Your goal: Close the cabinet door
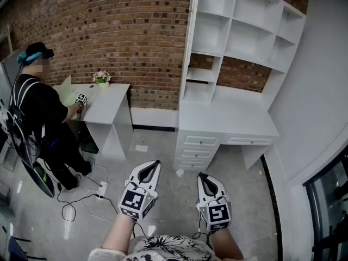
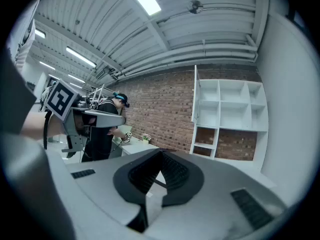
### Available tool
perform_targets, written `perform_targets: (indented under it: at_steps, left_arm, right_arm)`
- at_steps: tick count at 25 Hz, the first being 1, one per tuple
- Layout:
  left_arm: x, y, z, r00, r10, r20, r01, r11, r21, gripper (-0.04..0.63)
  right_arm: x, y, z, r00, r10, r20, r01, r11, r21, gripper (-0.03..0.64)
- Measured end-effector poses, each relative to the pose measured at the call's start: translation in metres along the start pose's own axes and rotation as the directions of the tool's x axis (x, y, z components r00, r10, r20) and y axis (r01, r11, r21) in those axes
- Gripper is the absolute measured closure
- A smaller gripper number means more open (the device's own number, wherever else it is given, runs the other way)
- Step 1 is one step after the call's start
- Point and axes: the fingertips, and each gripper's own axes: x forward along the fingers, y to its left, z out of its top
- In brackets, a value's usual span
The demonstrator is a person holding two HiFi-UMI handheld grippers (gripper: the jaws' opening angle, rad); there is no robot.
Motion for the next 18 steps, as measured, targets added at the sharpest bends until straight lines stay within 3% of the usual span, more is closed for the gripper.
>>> perform_targets:
  at_steps: [11, 18]
  left_arm:
    - [0.005, 0.006, -0.002, 1.0, -0.004, 0.012, 0.004, 1.0, -0.016, 0.581]
    - [0.007, 0.022, -0.012, 0.999, -0.033, 0.038, 0.036, 0.997, -0.07, 0.581]
  right_arm:
    - [0.009, 0.005, -0.01, 0.999, 0.01, -0.03, -0.01, 1.0, 0.009, 0.614]
    - [0.028, 0.01, -0.02, 0.999, -0.022, -0.048, 0.026, 0.997, 0.074, 0.612]
